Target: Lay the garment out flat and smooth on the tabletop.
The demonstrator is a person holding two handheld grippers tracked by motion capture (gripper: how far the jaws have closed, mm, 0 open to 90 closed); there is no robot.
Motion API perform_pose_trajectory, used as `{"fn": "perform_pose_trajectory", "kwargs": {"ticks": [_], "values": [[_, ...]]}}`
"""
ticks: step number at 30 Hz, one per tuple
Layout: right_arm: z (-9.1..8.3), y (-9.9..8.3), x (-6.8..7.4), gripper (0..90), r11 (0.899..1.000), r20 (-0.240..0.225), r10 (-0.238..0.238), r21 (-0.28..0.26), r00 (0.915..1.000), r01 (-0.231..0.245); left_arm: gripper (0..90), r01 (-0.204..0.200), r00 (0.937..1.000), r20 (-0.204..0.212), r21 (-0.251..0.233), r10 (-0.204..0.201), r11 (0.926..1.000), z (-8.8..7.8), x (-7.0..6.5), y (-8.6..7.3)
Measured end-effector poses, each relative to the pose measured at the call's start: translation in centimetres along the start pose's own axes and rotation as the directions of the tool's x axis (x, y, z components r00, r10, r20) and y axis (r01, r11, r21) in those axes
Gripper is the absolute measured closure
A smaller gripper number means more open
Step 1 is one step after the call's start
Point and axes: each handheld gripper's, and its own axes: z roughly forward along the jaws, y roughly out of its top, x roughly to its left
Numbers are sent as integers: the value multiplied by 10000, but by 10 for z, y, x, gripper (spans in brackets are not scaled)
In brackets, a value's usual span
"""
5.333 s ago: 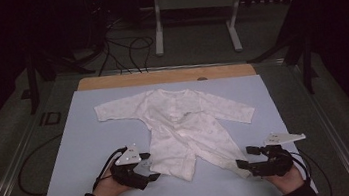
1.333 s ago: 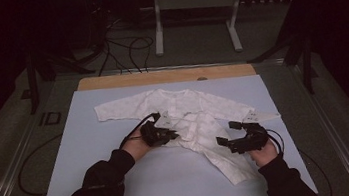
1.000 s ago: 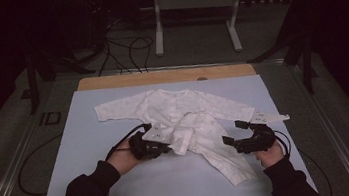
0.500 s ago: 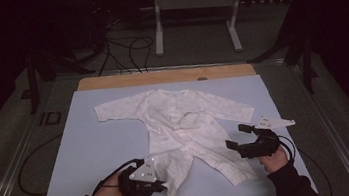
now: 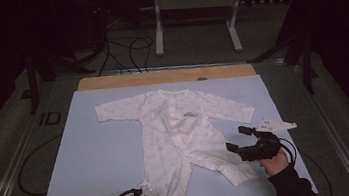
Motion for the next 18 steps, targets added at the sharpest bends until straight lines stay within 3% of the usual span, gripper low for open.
{"fn": "perform_pose_trajectory", "kwargs": {"ticks": [5, 9, 12, 14, 16, 18], "values": [[0, 0, 3, 130, 10000, 12, -82, 28, 10000, 82, 855, 332, 9994, 30, 146, -332, 9993, 3, -6, -15], [0, 0, 4, 130, 9999, -9, -104, 23, 9999, 104, 812, 546, 9984, 146, -70, -545, 9985, 0, -3, -23], [1, 1, 6, 130, 9999, -81, -158, 29, 9998, 159, 595, 472, 9988, -75, -388, -475, 9981, -4, -1, -24], [1, 1, 7, 130, 9997, -63, -236, 50, 9997, 236, 440, 654, 9966, -437, -999, -701, 9928, -13, 3, -24], [1, 1, 9, 130, 9996, -121, -281, 50, 9995, 282, 327, 760, 9912, -947, -1657, -926, 9832, -24, 9, -24], [1, 0, 10, 130, 9993, -155, -367, 48, 9992, 368, 235, 836, 9823, -1443, -2322, -1193, 9691, -35, 17, -26]]}}
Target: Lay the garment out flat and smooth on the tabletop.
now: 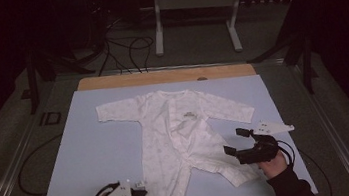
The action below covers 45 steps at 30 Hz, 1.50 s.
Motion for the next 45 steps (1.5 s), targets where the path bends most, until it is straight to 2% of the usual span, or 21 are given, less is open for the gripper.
{"fn": "perform_pose_trajectory", "kwargs": {"ticks": [1, 4, 8, 10, 11, 14, 17, 18, 19, 21, 24, 27, 29, 32, 35, 37, 41, 42, 43, 44, 45], "values": [[0, 0, 1, 130, 10000, -24, -18, 26, 10000, 18, 200, 163, 9994, -311, -421, -176, 9990, -5, 6, 0], [-1, -1, 4, 134, 9999, -246, -150, 13, 9996, 150, 116, 314, 9943, -976, -1088, -421, 9936, -11, 17, 0], [-3, -5, 12, 135, 9996, -668, -279, -44, 9974, 277, 42, 399, 9840, -1611, -2177, -762, 9752, -19, 33, -3], [-3, -7, 16, 135, 9995, -818, -309, -109, 9962, 301, 4, 330, 9751, -2035, -2575, -876, 9657, -22, 38, -7], [-3, -8, 17, 135, 9995, -900, -314, -125, 9954, 304, 4, 288, 9706, -2210, -2857, -951, 9579, -24, 42, -10], [-4, -10, 23, 127, 9989, -1119, -478, -22, 9926, 478, 0, 423, 9614, -2451, -3162, -1247, 9478, -30, 48, -15], [-5, -14, 25, 143, 9993, -1509, -343, 63, 9879, 357, 0, 414, 9415, -2978, -3631, -1580, 9308, -41, 53, -20], [-6, -16, 27, 153, 9985, -1563, -489, 164, 9865, 521, 0, 377, 9380, -3072, -3693, -1602, 9286, -43, 53, -20], [-7, -17, 28, 161, 9981, -1557, -565, 156, 9862, 596, 0, 279, 9282, -3358, -3672, -1605, 9297, -45, 54, -21], [-11, -21, 31, 250, 9971, -1613, -693, 211, 9845, 737, 0, 232, 9200, -3535, -3817, -1692, 9240, -49, 57, -24], [-19, -30, 34, 414, 9927, -1625, -1086, 347, 9807, 1157, 0, 292, 9137, -3633, -3881, -1821, 9211, -53, 59, -26], [-23, -39, 36, 510, 9908, -1780, -1097, 584, 9779, 1218, 0, 234, 9066, -3792, -3927, -1851, 9194, -56, 59, -28], [-23, -44, 39, 531, 9867, -1930, -1216, 830, 9736, 1397, 0, 191, 9052, -3830, -3960, -1840, 9181, -56, 59, -27], [-18, -52, 42, 567, 9720, -1936, -1696, 1289, 9663, 1964, 0, 163, 9038, -3862, -3998, -1846, 9165, -57, 59, -27], [-14, -56, 43, 593, 9577, -2103, -1926, 1724, 9585, 2303, 0, 291, 9033, -3822, -3979, -1946, 9170, -57, 61, -30], [-12, -58, 44, 603, 9454, -1968, -2137, 2049, 9569, 2533, 0, 355, 9058, -3738, -4027, -1997, 9146, -57, 61, -31], [-7, -65, 46, 620, 9117, -1576, -2609, 2842, 9524, 2967, 0, 373, 9074, -3698, -4021, -1996, 9148, -56, 61, -31], [-4, -68, 47, 654, 8878, -1319, -2995, 3241, 9449, 3266, 0, 381, 9081, -3680, -4026, -1998, 9146, -56, 61, -31], [-5, -69, 48, 656, 8851, -1262, -3137, 3198, 9411, 3380, 0, 398, 9099, -3635, -4035, -2001, 9141, -56, 61, -31], [-5, -69, 51, 698, 8769, -1154, -3341, 3257, 9355, 3534, 0, 388, 9090, -3658, -4035, -2000, 9142, -55, 61, -31], [-4, -69, 51, 755, 8764, -1034, -3396, 3260, 9349, 3544, 0, 371, 9090, -3663, -4040, -1988, 9140, -55, 61, -32]]}}
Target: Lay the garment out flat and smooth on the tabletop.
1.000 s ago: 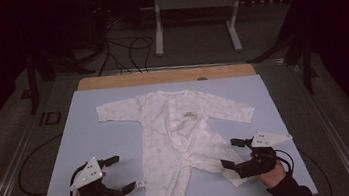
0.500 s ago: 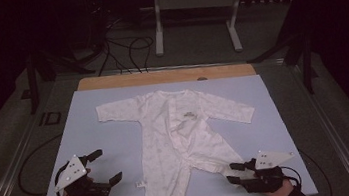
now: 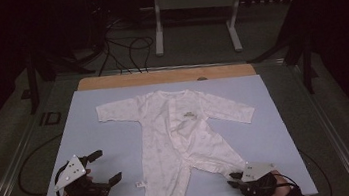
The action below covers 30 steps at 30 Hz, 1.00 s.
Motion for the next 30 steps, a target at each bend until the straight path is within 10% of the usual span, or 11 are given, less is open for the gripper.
{"fn": "perform_pose_trajectory", "kwargs": {"ticks": [4, 12, 30], "values": [[0, 5, 0, 900, 9995, -72, 214, 240, 9997, -213, 0, 38, 10000, -20, -49, -38, 10000, 0, 1, 0], [-3, 15, 18, 900, 9985, -1936, 490, -127, 9799, -525, 0, 61, 10000, 31, -80, -60, 9999, 2, 2, 1], [17, 35, 62, 898, 9968, -4471, 633, -148, 8922, -782, 0, 24, 10000, -6, -50, -24, 10000, 2, 2, 1]]}}
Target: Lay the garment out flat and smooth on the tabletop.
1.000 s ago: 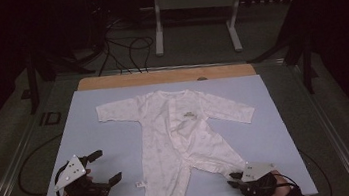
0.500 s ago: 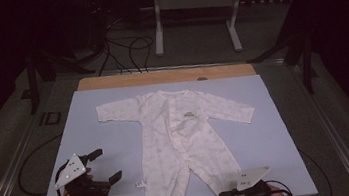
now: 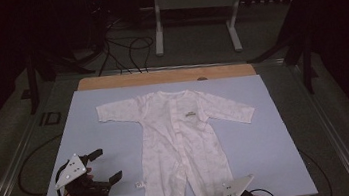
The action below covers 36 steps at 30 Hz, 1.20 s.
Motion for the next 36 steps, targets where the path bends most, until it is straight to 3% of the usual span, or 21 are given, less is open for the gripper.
{"fn": "perform_pose_trajectory", "kwargs": {"ticks": [7, 8, 9, 10, 12, 14, 15, 16, 18, 20, 21, 22, 23, 24, 25, 28, 30, 33, 34, 35, 36], "values": [[16, 5, 3, 877, 9998, -257, -138, 147, 9996, 142, 0, -5, 10000, 17, -2, 5, 10000, 0, 0, 0], [19, 6, 4, 849, 9996, -396, -268, 39, 9989, 270, 0, -19, 10000, 14, 0, 19, 10000, 0, 0, 0], [20, 8, 5, 749, 9990, -543, -445, 64, 9975, 449, 0, -40, 10000, 12, -15, 40, 10000, 0, 0, 0], [20, 10, 6, 709, 9990, -531, -455, -71, 9976, 452, 0, -38, 10000, 17, -22, 38, 10000, -1, 0, 0], [14, 13, 3, 651, 9969, -222, -483, -640, 9986, 468, 0, -57, 10000, 24, -34, 57, 10000, -1, -1, 0], [-1, 15, -5, 646, 9927, 189, -28, -1203, 9998, 51, 0, -64, 10000, 33, -43, 64, 10000, -1, -1, 0], [-10, 16, -12, 622, 9858, 736, 200, -1679, 9971, -74, 0, -67, 10000, 36, -52, 67, 10000, -1, -1, 0], [-17, 15, -16, 617, 9810, 990, 328, -1935, 9945, -131, 0, -75, 10000, 43, -50, 75, 10000, -1, -1, 0], [-31, 14, -30, 559, 9683, 1916, 675, -2492, 9791, -179, 0, -70, 10000, 58, -52, 71, 10000, -1, -1, 0], [-44, 12, -47, 548, 9577, 2820, 1157, -2860, 9524, -317, 0, -63, 10000, 60, -51, 63, 10000, -1, -1, 0], [-48, 10, -55, 545, 9552, 3250, 1468, -2921, 9342, -485, 0, -77, 10000, 58, -45, 77, 10000, -1, -1, 0], [-51, 9, -61, 535, 9529, 3483, 1637, -2979, 9230, -566, 0, -77, 9999, 65, -66, 78, 9999, -1, -2, 0], [-55, 7, -73, 521, 9498, 3987, 2058, -3012, 8937, -843, 0, -73, 10000, 60, -62, 74, 10000, -1, -2, 0], [-56, 6, -77, 513, 9493, 4122, 2204, -2988, 8841, -973, 0, -68, 10000, 46, -56, 69, 10000, -1, -1, 0], [-59, 3, -86, 511, 9476, 4301, 2465, -2950, 8685, -1228, 0, -53, 10000, 62, -67, 54, 10000, -1, -1, 0], [-59, -2, -99, 510, 9423, 4435, 2895, -2876, 8482, -1712, 0, -49, 10000, 69, -78, 50, 10000, -1, -1, 0], [-60, -5, -104, 516, 9347, 4259, 3147, -2948, 8483, -1988, 0, -74, 10000, 47, -63, 75, 10000, -1, -1, 0], [-56, -6, -109, 543, 9349, 4176, 3250, -2772, 8485, -2216, 0, -54, 10000, 73, -73, 55, 10000, -1, -1, 0], [-55, -6, -110, 548, 9353, 4248, 3269, -2738, 8442, -2243, 0, -69, 9999, 81, -78, 69, 9999, -1, -1, 0], [-54, -6, -115, 564, 9322, 4527, 3409, -2758, 8239, -2342, 0, -62, 9999, 86, -89, 63, 9999, -1, -1, 0], [-55, -7, -117, 566, 9316, 4659, 3445, -2772, 8150, -2353, 0, -93, 9999, 72, -84, 93, 9999, -1, -2, 0]]}}
